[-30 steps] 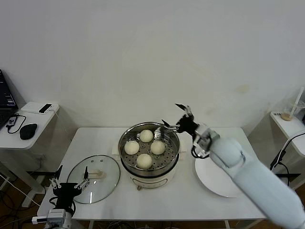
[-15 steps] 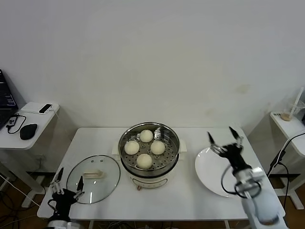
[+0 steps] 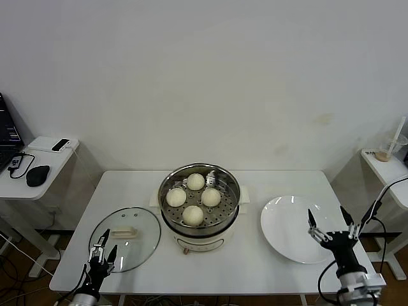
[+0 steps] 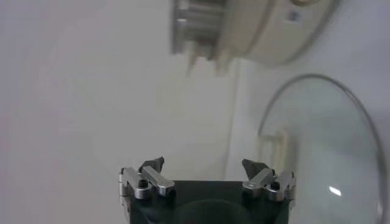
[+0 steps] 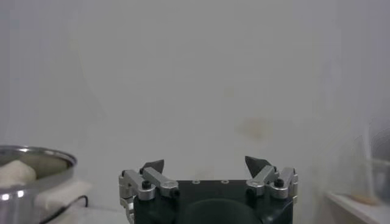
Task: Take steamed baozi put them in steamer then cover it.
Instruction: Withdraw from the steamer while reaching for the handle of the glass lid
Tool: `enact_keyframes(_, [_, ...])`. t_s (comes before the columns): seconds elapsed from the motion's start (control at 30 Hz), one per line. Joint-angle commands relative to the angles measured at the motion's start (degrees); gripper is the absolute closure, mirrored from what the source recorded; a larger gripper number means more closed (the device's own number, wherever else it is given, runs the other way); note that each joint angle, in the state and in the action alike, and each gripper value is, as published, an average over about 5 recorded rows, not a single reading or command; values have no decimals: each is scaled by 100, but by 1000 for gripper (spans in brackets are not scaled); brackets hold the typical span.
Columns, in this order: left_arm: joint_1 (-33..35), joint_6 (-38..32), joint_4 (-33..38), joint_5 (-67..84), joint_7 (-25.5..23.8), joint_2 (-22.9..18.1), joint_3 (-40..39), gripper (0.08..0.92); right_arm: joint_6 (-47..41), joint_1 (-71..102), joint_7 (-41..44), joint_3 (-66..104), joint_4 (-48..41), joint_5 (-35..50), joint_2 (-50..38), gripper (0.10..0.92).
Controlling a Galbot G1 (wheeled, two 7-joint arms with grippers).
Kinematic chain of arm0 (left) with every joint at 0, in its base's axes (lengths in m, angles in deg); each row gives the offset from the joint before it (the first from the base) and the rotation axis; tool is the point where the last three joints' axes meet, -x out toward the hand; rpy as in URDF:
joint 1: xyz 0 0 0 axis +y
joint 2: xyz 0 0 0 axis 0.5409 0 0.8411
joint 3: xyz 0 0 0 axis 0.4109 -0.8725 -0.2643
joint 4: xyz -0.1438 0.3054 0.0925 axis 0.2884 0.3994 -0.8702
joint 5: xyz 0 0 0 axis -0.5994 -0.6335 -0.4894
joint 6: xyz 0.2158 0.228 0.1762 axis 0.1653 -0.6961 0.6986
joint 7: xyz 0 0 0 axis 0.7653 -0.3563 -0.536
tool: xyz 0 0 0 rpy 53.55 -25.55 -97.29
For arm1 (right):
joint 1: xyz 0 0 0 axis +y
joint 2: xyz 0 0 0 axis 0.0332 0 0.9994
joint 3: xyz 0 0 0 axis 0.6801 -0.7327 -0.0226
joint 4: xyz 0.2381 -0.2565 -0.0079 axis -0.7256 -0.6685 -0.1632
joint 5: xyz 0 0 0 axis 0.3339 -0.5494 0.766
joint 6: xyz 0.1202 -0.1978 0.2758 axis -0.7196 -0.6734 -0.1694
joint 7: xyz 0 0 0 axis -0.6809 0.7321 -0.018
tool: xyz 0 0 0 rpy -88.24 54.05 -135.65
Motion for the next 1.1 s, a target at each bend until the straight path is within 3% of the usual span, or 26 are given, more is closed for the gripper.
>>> enact_keyframes(0.03, [-861,-59,-919,-808,-163,176,-144,177,95,557,43,291,280,-226,384,203])
enact_keyframes(0.73, [-2333,0,-2114,-816,-181,95,-713,177,-88,692,197,9,372,-542,555,203])
enact_keyframes(1.1, [-2634,-12,-2565,-711,-215,66,-781,177,-141,665,240,-88,338,-606,592,203])
